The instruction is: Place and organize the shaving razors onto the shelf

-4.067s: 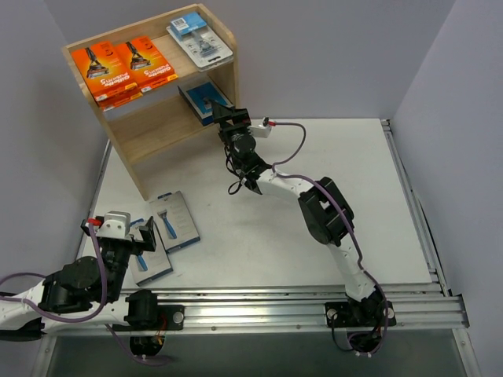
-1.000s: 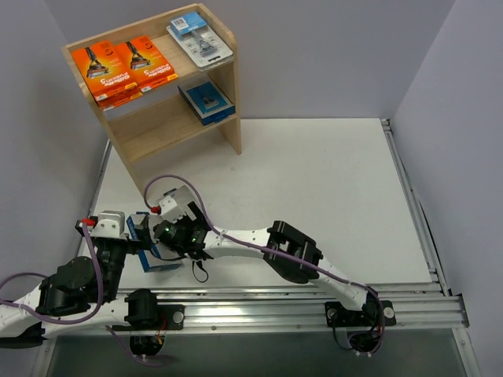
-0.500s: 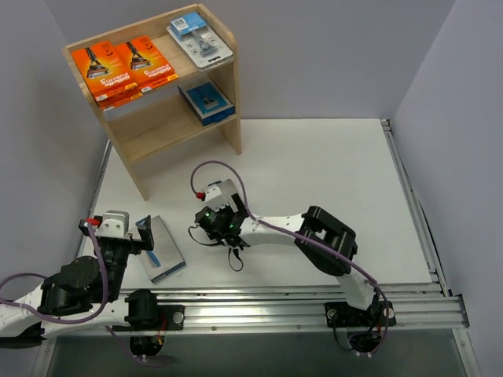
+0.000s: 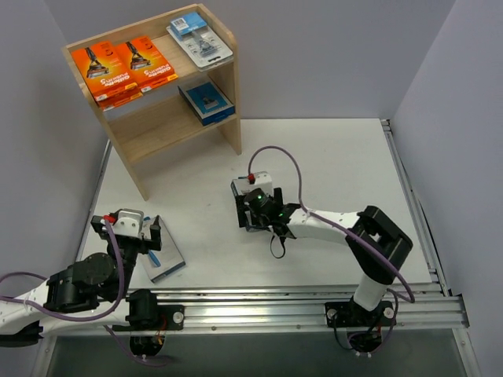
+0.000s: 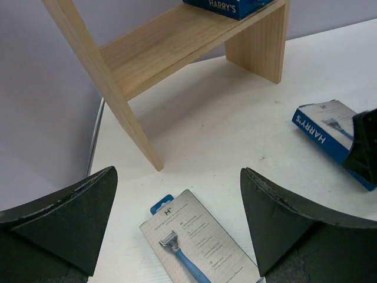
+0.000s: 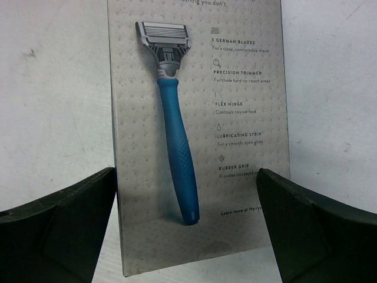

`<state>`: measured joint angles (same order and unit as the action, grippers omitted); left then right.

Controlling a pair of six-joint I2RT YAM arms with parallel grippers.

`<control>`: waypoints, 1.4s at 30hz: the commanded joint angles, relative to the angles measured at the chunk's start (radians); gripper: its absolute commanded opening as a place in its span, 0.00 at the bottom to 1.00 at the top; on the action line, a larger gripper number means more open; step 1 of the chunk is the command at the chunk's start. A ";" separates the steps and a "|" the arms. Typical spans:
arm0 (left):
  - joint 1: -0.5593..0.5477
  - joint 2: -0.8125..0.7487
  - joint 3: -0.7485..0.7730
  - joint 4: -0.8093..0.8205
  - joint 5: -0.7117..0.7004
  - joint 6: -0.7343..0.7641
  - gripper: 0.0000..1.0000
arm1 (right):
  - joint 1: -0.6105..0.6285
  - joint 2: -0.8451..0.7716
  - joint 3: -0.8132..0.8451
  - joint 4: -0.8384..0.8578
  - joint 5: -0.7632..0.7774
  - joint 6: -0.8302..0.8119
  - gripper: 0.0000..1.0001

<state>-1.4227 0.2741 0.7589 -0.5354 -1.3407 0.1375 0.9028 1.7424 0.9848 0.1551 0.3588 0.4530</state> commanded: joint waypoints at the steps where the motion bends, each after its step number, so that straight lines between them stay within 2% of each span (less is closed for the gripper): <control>1: 0.007 0.039 0.057 0.020 0.029 -0.004 0.94 | -0.131 -0.099 -0.125 0.099 -0.226 0.130 0.97; 2: 0.007 0.043 0.060 0.018 0.029 -0.007 0.94 | -0.195 -0.145 -0.196 0.131 -0.262 0.144 0.96; 6: 0.007 0.073 0.076 0.015 0.035 -0.024 0.94 | -0.307 -0.222 -0.307 0.207 -0.357 0.168 0.96; 9: 0.007 0.088 0.085 0.047 0.049 -0.015 0.94 | -0.407 -0.257 -0.395 0.283 -0.484 0.211 0.96; 15: 0.007 0.138 0.077 0.153 0.075 0.045 0.94 | -0.614 -0.304 -0.613 0.649 -0.745 0.389 0.96; 17: 0.007 0.155 0.076 0.184 0.080 0.066 0.94 | -0.653 -0.300 -0.650 0.707 -0.806 0.420 0.95; 23: 0.007 0.201 0.071 0.227 0.103 0.086 0.94 | -0.726 -0.308 -0.713 0.771 -0.870 0.449 0.96; 28: 0.007 0.237 0.062 0.275 0.126 0.096 0.94 | -0.780 -0.369 -0.730 0.716 -0.899 0.440 1.00; 36: 0.013 0.307 0.063 0.313 0.156 0.106 0.94 | -0.895 -0.382 -0.768 0.701 -0.994 0.441 1.00; 42: 0.034 0.352 0.077 0.327 0.193 0.100 0.94 | -0.898 -0.406 -0.752 0.644 -1.026 0.424 1.00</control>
<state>-1.4048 0.6079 0.8051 -0.2699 -1.1835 0.2314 0.0078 1.3605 0.2447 0.9352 -0.6369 0.9237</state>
